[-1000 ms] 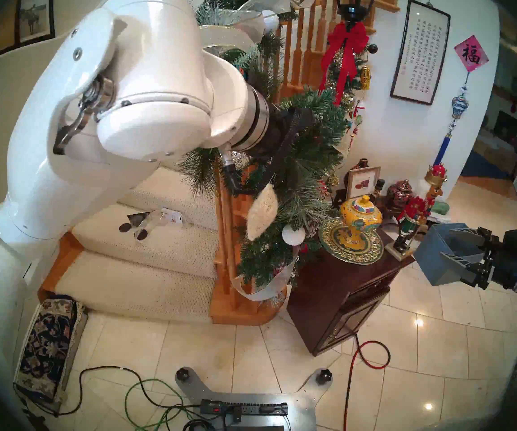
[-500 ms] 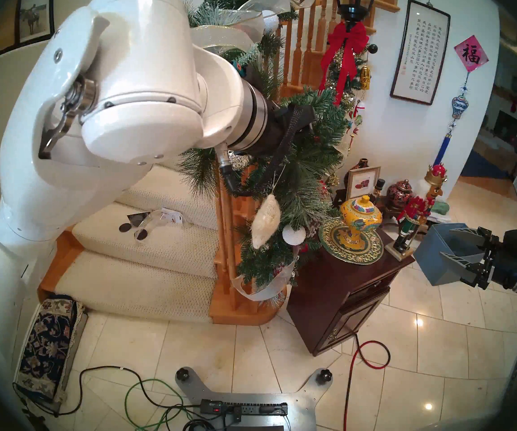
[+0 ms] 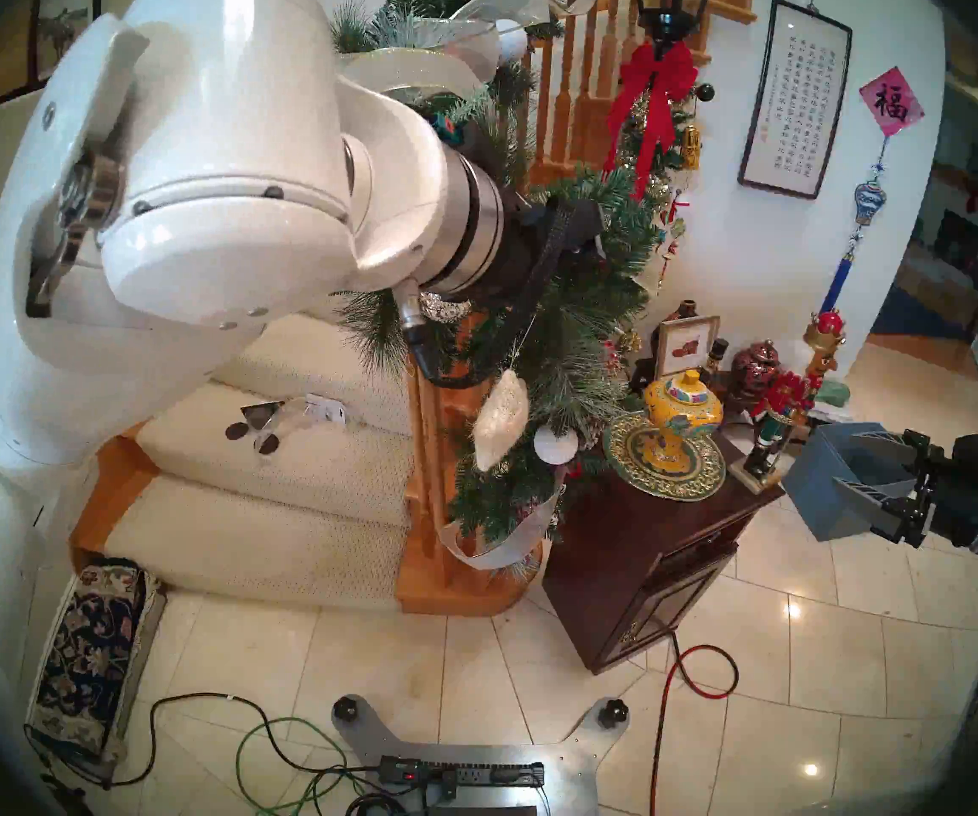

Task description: Hang the ornament onto the Christmas-tree-style decoration

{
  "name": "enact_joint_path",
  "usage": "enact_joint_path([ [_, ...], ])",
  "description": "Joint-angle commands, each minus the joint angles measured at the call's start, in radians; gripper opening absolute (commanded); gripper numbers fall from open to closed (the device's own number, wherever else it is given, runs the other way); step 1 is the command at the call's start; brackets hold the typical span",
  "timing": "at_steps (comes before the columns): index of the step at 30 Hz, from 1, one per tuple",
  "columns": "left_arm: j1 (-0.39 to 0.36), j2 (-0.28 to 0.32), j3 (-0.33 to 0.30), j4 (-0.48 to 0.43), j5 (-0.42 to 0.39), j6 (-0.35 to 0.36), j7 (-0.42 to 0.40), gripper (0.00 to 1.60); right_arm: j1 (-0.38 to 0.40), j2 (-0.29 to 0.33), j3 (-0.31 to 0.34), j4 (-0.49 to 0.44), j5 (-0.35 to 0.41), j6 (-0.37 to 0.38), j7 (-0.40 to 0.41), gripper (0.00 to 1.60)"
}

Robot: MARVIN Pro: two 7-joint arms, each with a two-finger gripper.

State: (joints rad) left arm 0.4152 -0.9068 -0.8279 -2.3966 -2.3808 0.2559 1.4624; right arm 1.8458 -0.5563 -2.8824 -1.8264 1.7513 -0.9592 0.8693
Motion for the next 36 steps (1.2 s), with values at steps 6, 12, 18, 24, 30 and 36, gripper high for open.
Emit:
enact_joint_path([
  [6, -0.013, 0.031, -0.049, -0.047, -0.08, -0.006, 0.02, 1.55, 0.005, 0.002, 0.003, 0.0, 0.001, -0.001, 0.111, 1.6],
  [12, -0.009, 0.052, -0.062, -0.047, -0.129, -0.007, 0.021, 1.59, 0.005, 0.002, 0.003, 0.0, 0.002, -0.001, 0.116, 1.6],
  [18, -0.007, 0.066, -0.073, -0.047, -0.191, -0.004, 0.021, 1.6, 0.004, 0.001, 0.003, -0.002, -0.001, -0.001, 0.101, 1.6],
  [24, -0.006, 0.072, -0.075, -0.047, -0.255, 0.007, 0.021, 1.6, 0.003, 0.001, 0.003, -0.002, -0.001, -0.001, 0.099, 1.6],
  [30, -0.002, 0.072, -0.066, -0.047, -0.318, 0.028, 0.021, 1.6, 0.003, 0.001, 0.003, -0.002, -0.002, -0.001, 0.094, 1.6],
  [36, 0.025, 0.083, -0.033, -0.047, -0.377, 0.049, 0.021, 1.6, 0.002, 0.001, 0.003, -0.003, -0.003, -0.001, 0.086, 1.6],
])
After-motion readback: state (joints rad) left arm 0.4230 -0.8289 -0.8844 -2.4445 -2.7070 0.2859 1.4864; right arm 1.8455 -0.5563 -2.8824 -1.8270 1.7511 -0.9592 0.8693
